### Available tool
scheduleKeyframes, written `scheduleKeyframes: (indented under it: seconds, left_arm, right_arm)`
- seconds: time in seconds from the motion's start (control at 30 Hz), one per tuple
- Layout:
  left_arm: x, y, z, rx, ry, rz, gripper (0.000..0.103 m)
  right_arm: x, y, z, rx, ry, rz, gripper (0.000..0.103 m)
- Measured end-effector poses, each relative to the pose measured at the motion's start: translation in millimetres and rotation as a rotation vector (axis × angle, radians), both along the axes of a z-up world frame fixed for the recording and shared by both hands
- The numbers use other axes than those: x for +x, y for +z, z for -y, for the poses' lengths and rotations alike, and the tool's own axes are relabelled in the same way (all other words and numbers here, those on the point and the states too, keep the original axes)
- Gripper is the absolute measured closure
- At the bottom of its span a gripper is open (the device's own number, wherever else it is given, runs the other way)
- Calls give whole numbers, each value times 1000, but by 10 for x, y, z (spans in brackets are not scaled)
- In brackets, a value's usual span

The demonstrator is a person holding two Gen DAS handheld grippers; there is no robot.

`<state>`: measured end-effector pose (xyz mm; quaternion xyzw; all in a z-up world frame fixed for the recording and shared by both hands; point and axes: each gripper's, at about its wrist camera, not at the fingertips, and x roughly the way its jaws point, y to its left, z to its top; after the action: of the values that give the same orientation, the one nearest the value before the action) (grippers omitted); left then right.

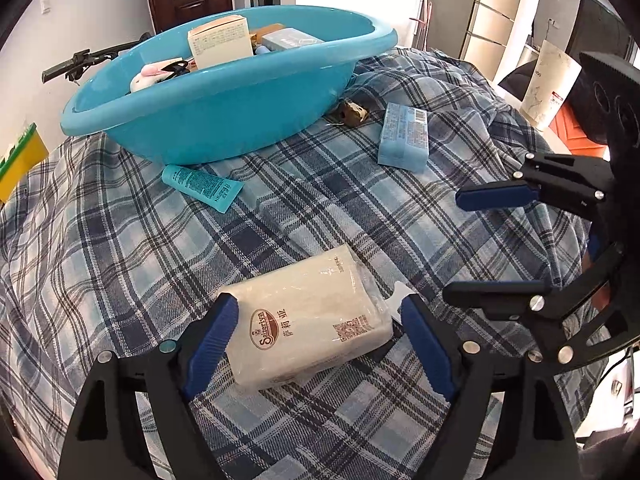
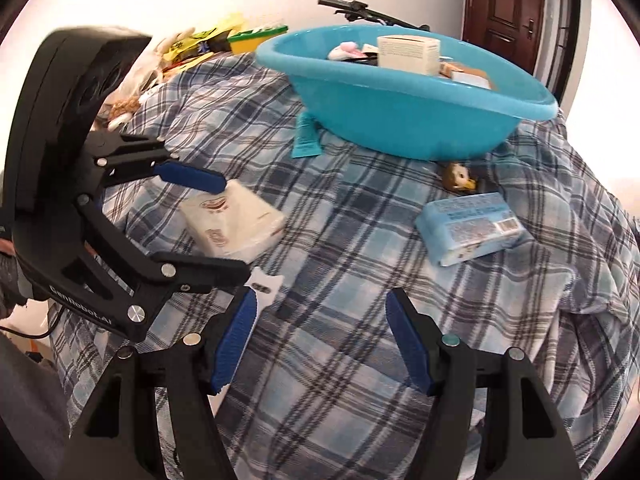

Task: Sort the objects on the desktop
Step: 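Grasp the white tissue pack with the left tool and lift it, then grasp the light-blue soap box with the right tool while the left tool holds the tissue pack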

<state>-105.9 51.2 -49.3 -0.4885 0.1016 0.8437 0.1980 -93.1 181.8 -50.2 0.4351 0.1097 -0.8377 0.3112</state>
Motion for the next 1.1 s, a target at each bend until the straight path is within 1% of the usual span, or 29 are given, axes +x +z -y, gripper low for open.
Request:
scheduleKeyframes:
  seconds: [0.07,0.23,0.37,0.5,0.53,0.6,0.67,0.73,0.77,0.83,0.9,0.97,1.1]
  left_arm:
    - [-23,-23,-10,-15,5,-5,18]
    - [-10,46,101,24,25,5,18]
    - [26,43,152,12,16,31,18]
    - [101,16,142,-13,-5,36,18]
    - [114,14,133,-14,-12,39,18]
    - [140,11,113,-19,-26,30,18]
    - [115,-20,95,-29,-22,29,18]
    - [58,-53,94,-16,-6,41,18]
    - [36,-59,90,-8,-3,45,18]
    - [10,-59,68,-3,-3,40,18]
    - [-14,-74,37,-13,-3,38,17]
    - [-46,-104,19,-25,3,43,17]
    - [-77,-108,51,-3,19,44,17]
  right_arm:
    - [-16,9,-41,-8,-11,-4,37]
    - [-27,2,-87,-20,-16,0,37]
    - [-38,-8,-95,-32,-20,1,37]
    - [-56,13,-88,-36,-20,-6,37]
    - [-65,20,-89,-34,-21,-8,37]
    - [-91,36,-104,-27,-28,-17,32]
    - [-130,53,-132,-23,-43,-21,31]
    - [-175,66,-176,-26,-59,-15,30]
    - [-197,66,-195,-26,-65,-12,27]
    - [-238,65,-227,-9,-73,-16,23]
    - [-299,53,-229,35,-69,-28,19]
    - [-383,53,-226,84,-75,-46,19]
    - [-587,75,-226,108,-63,-74,19]
